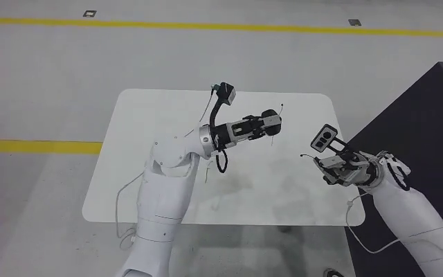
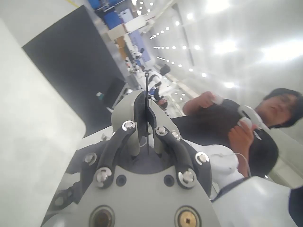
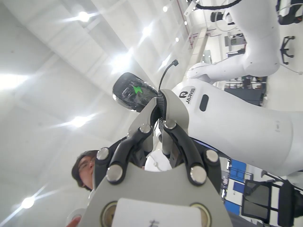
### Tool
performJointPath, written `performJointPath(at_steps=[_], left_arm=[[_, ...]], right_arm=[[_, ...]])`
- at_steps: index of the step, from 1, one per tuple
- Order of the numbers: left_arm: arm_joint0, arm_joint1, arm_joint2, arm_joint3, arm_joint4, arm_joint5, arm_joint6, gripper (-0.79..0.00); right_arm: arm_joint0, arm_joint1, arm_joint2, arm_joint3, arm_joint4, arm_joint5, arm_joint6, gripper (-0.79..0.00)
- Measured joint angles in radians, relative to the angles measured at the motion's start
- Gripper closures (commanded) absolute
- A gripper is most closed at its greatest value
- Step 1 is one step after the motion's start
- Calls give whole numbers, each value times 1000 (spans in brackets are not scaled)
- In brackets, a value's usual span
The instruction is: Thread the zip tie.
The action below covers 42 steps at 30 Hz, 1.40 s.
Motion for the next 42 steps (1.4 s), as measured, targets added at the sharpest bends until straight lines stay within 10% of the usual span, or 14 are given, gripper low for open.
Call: performJointPath(at_steps=[10, 42], left_arm=[[2, 5, 70, 33, -96, -148, 51, 0], [63, 21, 150, -19, -213, -221, 122, 0]], right_arm=[[8, 82, -117, -133, 126, 0, 0, 0], [-38, 50, -38, -196, -44, -238, -58, 0]])
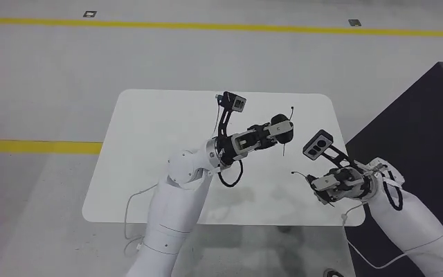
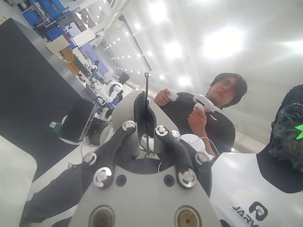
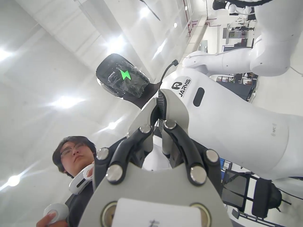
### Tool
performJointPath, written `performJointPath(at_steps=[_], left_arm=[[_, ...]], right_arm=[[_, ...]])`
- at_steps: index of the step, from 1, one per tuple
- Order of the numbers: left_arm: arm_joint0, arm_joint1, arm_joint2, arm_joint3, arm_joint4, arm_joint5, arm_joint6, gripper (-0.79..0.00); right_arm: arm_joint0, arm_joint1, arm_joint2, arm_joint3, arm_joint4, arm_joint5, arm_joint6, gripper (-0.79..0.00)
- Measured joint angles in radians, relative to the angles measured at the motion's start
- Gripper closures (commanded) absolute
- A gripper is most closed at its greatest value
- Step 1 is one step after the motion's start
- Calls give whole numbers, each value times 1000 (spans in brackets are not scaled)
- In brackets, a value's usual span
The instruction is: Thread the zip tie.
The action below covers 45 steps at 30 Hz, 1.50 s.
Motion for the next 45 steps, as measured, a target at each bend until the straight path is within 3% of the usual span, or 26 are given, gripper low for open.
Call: performJointPath(at_steps=[10, 20, 31, 45], left_arm=[[17, 15, 29, -30, -25, 29, 8, 0], [9, 32, 47, -27, -32, 32, -24, 0], [0, 46, 71, -29, -46, 32, -21, 0], [-14, 68, 68, -28, -58, 52, -8, 0]], right_arm=[[-38, -5, 78, -56, -128, -108, -18, 0], [-75, -15, 133, -80, -122, -147, 5, 0], [-64, -33, 135, -53, -182, -130, -52, 0], [-51, -47, 114, -51, -251, -129, -15, 0]])
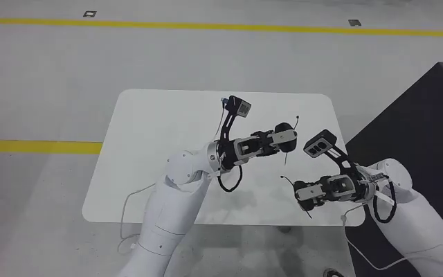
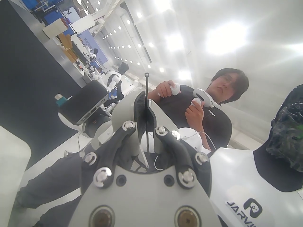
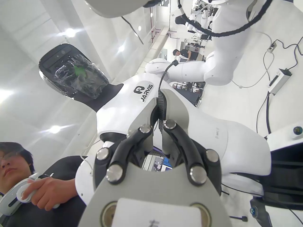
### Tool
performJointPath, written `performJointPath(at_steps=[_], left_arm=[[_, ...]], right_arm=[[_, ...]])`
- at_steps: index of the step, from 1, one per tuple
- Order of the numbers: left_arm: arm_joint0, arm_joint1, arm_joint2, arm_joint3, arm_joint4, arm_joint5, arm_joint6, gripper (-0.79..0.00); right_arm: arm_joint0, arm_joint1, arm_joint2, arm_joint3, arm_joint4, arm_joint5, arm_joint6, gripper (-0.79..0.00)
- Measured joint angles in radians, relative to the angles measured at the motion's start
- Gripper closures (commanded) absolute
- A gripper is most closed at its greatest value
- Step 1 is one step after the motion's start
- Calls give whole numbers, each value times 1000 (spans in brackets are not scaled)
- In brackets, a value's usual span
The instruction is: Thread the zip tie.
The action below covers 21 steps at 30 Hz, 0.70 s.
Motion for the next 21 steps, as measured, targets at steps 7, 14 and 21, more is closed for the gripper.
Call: performJointPath(at_steps=[7, 14, 21], left_arm=[[3, 14, -5, 20, 18, 6, -4, 0], [10, 25, -2, 17, 20, 4, -15, 0], [13, 33, 16, 12, 28, -4, -5, 0]], right_arm=[[0, 0, 0, 0, 0, 0, 0, 0], [0, 0, 0, 0, 0, 0, 0, 0], [-34, 0, 37, -18, -16, -7, -20, 0]])
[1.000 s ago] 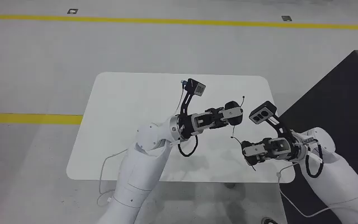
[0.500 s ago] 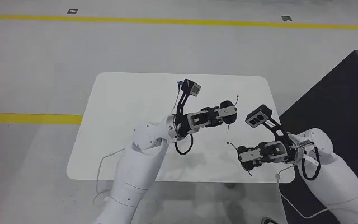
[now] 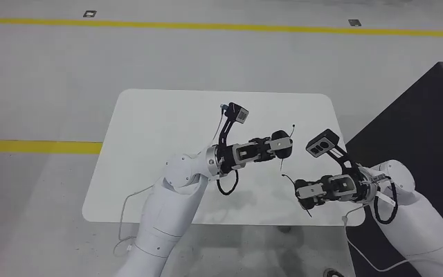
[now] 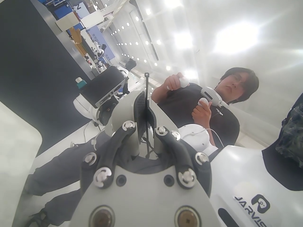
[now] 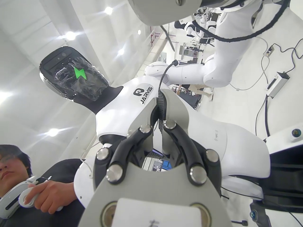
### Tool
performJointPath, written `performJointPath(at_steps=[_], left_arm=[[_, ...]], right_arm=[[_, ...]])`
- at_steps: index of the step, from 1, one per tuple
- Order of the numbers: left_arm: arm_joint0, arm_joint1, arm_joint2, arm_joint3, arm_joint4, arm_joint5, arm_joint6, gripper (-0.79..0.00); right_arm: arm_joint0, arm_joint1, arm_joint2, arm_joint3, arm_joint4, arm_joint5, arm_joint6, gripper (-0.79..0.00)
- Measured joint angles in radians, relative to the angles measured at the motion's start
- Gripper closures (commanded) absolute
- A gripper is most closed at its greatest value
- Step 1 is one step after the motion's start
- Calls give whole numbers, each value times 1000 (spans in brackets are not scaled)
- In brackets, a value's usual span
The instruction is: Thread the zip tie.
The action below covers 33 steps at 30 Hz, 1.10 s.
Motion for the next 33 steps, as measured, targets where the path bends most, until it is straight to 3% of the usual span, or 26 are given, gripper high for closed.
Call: performJointPath(at_steps=[33], left_arm=[[-35, 34, 53, 5, 9, 16, 4, 0]], right_arm=[[-54, -25, 73, -10, -39, 5, 20, 0]])
